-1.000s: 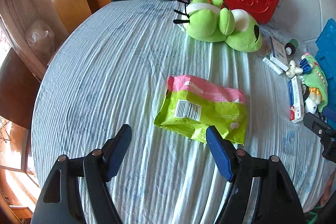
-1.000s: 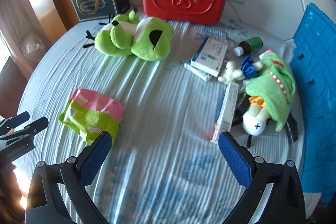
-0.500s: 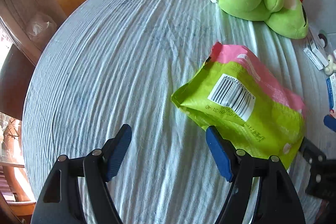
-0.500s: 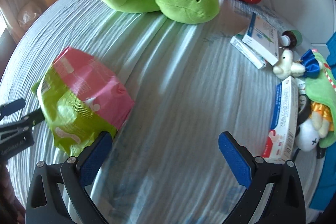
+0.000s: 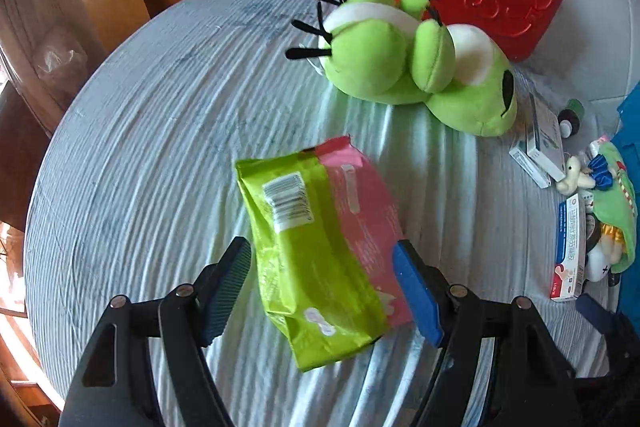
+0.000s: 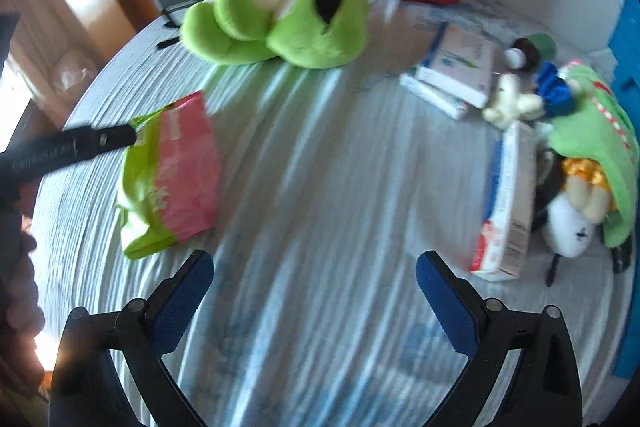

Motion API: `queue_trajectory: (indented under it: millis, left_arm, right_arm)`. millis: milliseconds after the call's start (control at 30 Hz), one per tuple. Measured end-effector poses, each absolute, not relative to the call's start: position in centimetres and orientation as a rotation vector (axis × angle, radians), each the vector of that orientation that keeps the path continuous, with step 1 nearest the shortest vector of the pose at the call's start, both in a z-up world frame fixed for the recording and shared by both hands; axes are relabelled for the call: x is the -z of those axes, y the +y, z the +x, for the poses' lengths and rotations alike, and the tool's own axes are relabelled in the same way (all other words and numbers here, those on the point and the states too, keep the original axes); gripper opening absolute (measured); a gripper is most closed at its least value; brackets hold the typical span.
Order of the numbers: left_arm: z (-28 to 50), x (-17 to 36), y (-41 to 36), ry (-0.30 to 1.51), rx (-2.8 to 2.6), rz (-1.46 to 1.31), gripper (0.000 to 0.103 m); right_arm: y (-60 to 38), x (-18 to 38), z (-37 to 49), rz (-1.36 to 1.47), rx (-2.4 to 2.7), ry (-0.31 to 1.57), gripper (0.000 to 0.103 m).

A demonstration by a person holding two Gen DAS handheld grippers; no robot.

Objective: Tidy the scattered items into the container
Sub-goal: 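Grasp the green-pink wipes pack with left tool while right tool grasps the long white medicine box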

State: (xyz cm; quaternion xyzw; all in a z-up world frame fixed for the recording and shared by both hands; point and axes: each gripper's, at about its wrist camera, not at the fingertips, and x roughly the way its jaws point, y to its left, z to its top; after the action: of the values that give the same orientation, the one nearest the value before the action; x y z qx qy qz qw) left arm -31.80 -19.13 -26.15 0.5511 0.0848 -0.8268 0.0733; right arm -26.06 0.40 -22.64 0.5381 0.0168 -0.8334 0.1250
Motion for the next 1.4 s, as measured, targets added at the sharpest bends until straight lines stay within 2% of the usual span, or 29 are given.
queue_trajectory:
  millis: [100,233,333,567,633,733,900,967,1033,1100,1167,1200,1233,1333,1400]
  left_arm:
    - [-32.4,29.1,-18.1,0.200,2.397,1.716,0.073]
    - [-32.9,30.2,-18.1,0.209,2.368,1.690,0.085]
    - [-33.2,30.7,-18.3,0.234,2.361,1.679,0.090]
    - [-32.2,30.0,-16.3,0.199,2.404,1.669,0.091]
    - [-32.7,30.6,-16.1,0.159,2.387,1.667,0.096]
    - [-33.2,31.3,-16.9,0.215,2.370,1.670,0.102]
    - [-33.2,31.5,-17.0,0.227,2.386,1.658,0.102]
    - [-32.9,31.1,-16.7,0.216,2.401,1.668,0.098]
    - [-32.5,30.7,-16.4,0.223,2.423,1.678,0.095]
    - [-32.4,30.9,-16.1,0.209,2.440,1.685,0.096]
    - [-32.8,31.4,-15.9,0.177,2.437,1.697,0.102]
    - [-32.9,31.4,-15.9,0.166,2.439,1.697,0.102]
    - [-32.8,31.2,-15.8,0.154,2.445,1.687,0.096]
    - [-31.8,29.9,-15.2,0.137,2.497,1.652,0.078]
    - [-31.1,29.4,-14.6,0.142,2.519,1.667,0.075]
  right_arm:
    - [5.2,22.3,-26.9,1.608,2.542,-0.048,0.103]
    - [9.6,23.6,-27.9,1.686,2.582,-0.156,0.103]
    - [10.6,25.0,-28.9,1.711,2.547,-0.210,0.103]
    - [9.0,27.7,-30.3,1.728,2.490,-0.184,0.103]
    - [8.7,27.9,-30.1,1.704,2.516,-0.159,0.103]
    - [8.4,27.9,-29.7,1.695,2.535,-0.125,0.103]
    - [9.1,27.4,-29.4,1.674,2.518,-0.169,0.103]
    - [9.1,27.1,-29.4,1.710,2.525,-0.147,0.095]
    - [8.8,26.8,-29.1,1.703,2.547,-0.117,0.072]
    - [8.5,26.6,-29.0,1.681,2.557,-0.102,0.070]
    - [8.5,26.6,-29.0,1.648,2.582,-0.075,0.067]
    - [8.4,26.6,-29.0,1.637,2.589,-0.053,0.057]
    - [8.2,26.5,-28.9,1.632,2.587,-0.028,0.040]
    - [8.1,26.4,-27.4,1.630,2.511,-0.054,0.025]
    - [7.7,26.3,-25.8,1.627,2.475,-0.023,0.023]
